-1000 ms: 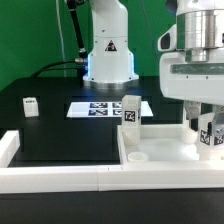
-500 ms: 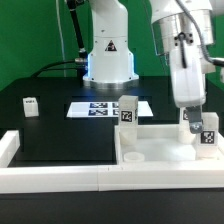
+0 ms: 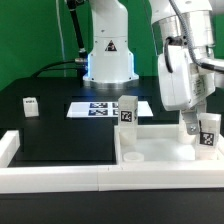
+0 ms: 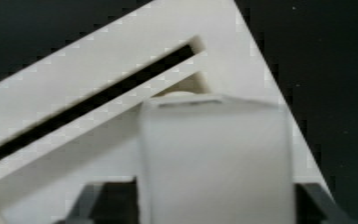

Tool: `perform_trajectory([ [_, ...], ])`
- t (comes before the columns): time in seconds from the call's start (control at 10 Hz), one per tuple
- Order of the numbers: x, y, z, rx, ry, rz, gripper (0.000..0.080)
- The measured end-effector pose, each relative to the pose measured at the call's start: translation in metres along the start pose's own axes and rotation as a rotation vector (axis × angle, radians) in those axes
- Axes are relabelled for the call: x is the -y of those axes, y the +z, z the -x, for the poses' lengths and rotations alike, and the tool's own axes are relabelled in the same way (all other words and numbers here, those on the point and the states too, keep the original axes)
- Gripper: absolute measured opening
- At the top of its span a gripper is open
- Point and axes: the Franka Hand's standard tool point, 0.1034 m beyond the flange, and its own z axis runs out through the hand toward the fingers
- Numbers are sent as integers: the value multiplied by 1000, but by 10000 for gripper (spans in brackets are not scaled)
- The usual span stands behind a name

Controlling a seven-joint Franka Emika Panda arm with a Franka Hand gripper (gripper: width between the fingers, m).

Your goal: Assemble square table

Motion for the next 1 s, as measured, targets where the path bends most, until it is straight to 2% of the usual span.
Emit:
perform_trajectory([
  [0.1,-4,0,8,-31,-181,56,514],
  [0.2,-3,-2,15,-41,-357,75,514],
  [0.3,-3,-4,22,-48,-508,83,627],
  [0.5,0,-3,17,-52,-653,84,644],
  [0.7,2,-4,17,-70,-1036,94,648],
  [0.9,4,0,12,-69,-1360,117,649],
  [1.0,0,1,16,-77,-1386,126,649],
])
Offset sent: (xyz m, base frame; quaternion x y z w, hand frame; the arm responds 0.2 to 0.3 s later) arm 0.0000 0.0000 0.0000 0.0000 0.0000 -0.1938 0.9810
